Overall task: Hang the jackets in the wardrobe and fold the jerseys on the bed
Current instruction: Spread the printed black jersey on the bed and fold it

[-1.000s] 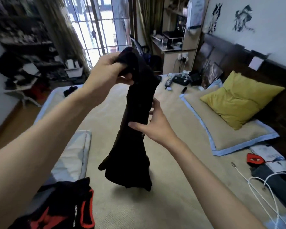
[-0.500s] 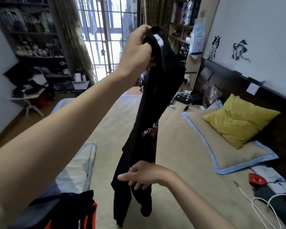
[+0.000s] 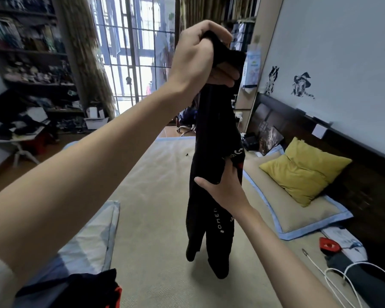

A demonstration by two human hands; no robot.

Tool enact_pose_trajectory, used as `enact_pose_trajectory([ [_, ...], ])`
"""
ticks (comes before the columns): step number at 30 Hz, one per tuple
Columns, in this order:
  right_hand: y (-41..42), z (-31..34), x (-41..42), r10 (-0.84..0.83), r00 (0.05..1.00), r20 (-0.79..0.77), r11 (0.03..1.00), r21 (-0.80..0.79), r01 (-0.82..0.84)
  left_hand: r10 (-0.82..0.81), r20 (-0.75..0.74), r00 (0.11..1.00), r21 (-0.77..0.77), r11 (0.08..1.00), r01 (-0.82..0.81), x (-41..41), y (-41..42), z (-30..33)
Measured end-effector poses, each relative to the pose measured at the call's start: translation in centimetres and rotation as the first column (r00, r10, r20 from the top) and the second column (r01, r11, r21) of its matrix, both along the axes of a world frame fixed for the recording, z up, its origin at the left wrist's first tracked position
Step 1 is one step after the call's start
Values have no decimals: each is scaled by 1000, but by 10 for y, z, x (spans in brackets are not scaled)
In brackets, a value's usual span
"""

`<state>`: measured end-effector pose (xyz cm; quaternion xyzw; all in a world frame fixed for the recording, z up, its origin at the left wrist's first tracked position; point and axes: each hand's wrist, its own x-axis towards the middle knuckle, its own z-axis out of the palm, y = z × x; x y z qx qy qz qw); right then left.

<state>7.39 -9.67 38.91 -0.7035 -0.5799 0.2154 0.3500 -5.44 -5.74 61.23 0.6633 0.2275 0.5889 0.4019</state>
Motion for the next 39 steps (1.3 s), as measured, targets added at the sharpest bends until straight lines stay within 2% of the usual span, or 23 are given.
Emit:
enact_pose_trajectory([
  [2, 4, 3, 0, 76, 997, -29, 997, 26, -75, -40, -21, 999, 4, 999, 40, 7, -4, 3],
  [6, 0, 14, -24, 119, 993, -22, 988, -94, -120, -139, -66, 988, -33, 990, 137, 25, -11, 7],
  [8, 2, 20, -38, 126, 992, 11, 979, -161, -123, -205, -150, 967, -87, 977, 193, 38, -15, 5],
  [9, 3, 24, -42, 142, 990, 17, 975, -176, -137, -258, -242, 935, -123, 965, 234, 44, -17, 4],
  [10, 4, 28, -44, 156, 988, 1, 972, -177, -153, -332, -379, 864, -161, 943, 292, 50, -19, 2],
  [12, 4, 32, -44, 150, 983, -109, 981, -105, -162, -427, -678, 599, -231, 897, 378, 54, -16, -4],
  [13, 1, 36, -42, 150, 974, -169, 986, -51, -160, -422, -766, 484, -249, 890, 382, 51, -13, -9],
  [14, 2, 38, -35, 140, 976, -165, 990, -9, -144, -392, -820, 417, -237, 896, 375, 46, -8, -16],
  [15, 0, 42, -29, 140, 978, -153, 990, 10, -140, -324, -859, 397, -191, 921, 338, 37, -4, -26],
  [16, 0, 44, -21, 128, 977, -171, 992, 16, -127, -229, -882, 413, -116, 953, 281, 26, 2, -39],
  [17, 0, 46, -15, 110, 950, -291, 994, 17, -110, -130, -897, 424, -39, 976, 216, 13, 6, -53],
  [18, 2, 49, -9, 79, 884, -460, 997, 23, -77, -54, -895, 443, 18, 987, 158, -1, 12, -70],
  [19, 5, 49, -3, 66, 833, -550, 998, 46, -49, -12, -887, 462, 45, 993, 112, -15, 14, -87],
  [22, 10, 47, 6, 70, 752, -655, 996, 86, -18, -36, -808, 588, -34, 999, 14, -46, 2, -133],
  [26, 10, 61, -1, 90, 766, -637, 991, 137, -3, -134, -676, 725, -150, 988, 42, -63, -13, -194],
  [28, 10, 68, -1, 108, 812, -574, 987, 160, -18, -63, -624, 779, -148, 988, -39, -70, -7, -212],
  [30, 11, 71, 4, 129, 848, -513, 984, 174, -44, -40, -553, 832, -238, 965, -112, -79, 1, -211],
  [32, 10, 74, 9, 112, 885, -453, 986, 159, -43, -13, -527, 850, -245, 960, -138, -89, 6, -203],
  [35, 7, 78, 14, 51, 945, -324, 994, 104, -18, 116, -618, 778, 2, 989, -145, -100, 10, -187],
  [37, 5, 80, 18, 33, 959, -280, 994, 105, -3, 263, -716, 647, 251, 961, -114, -104, 17, -179],
  [39, 4, 82, 21, 11, 975, -221, 995, 97, 10, 395, -776, 492, 401, 911, -98, -107, 25, -167],
])
